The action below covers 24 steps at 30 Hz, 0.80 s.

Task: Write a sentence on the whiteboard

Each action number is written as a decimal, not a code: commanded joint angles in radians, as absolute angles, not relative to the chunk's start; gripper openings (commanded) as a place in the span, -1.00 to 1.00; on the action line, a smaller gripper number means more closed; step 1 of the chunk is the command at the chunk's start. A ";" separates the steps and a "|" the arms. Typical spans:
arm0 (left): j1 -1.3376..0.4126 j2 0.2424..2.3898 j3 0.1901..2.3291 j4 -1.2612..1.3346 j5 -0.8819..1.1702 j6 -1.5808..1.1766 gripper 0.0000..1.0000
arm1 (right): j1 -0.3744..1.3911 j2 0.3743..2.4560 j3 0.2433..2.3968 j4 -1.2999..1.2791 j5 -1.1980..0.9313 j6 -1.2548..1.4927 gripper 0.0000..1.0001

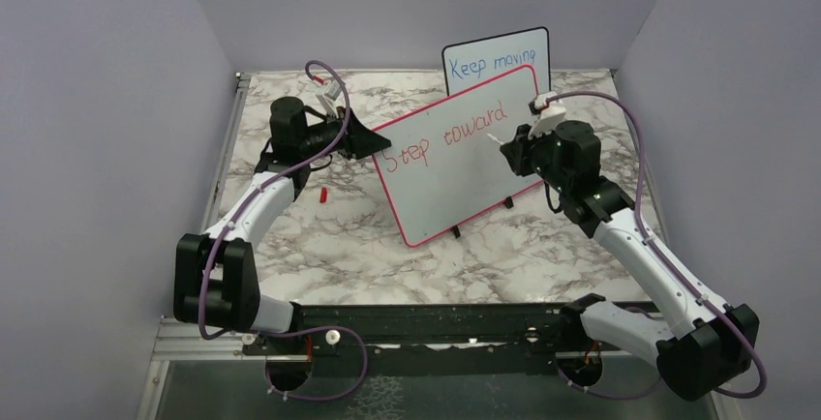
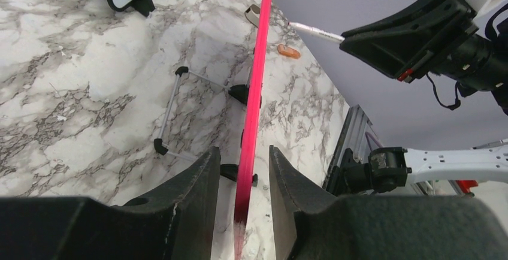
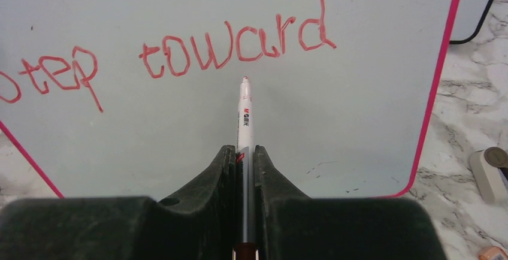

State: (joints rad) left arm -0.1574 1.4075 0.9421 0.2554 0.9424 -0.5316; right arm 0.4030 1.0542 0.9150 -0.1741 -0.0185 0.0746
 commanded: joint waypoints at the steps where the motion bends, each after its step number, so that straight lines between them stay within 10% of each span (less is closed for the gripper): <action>1: -0.160 1.363 0.907 0.393 0.874 -0.633 -0.28 | 0.420 1.032 0.895 -0.175 -0.086 0.104 -0.99; 24: -0.159 1.435 0.887 0.526 0.944 -0.666 -1.00 | 0.684 0.963 0.824 -0.105 0.109 0.135 -0.99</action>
State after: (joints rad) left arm -0.1612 1.4181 0.8848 0.5011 0.9169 -0.6659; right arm 0.6086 0.9813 0.8478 -0.1444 -0.0105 0.1318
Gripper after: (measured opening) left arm 0.035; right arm 0.167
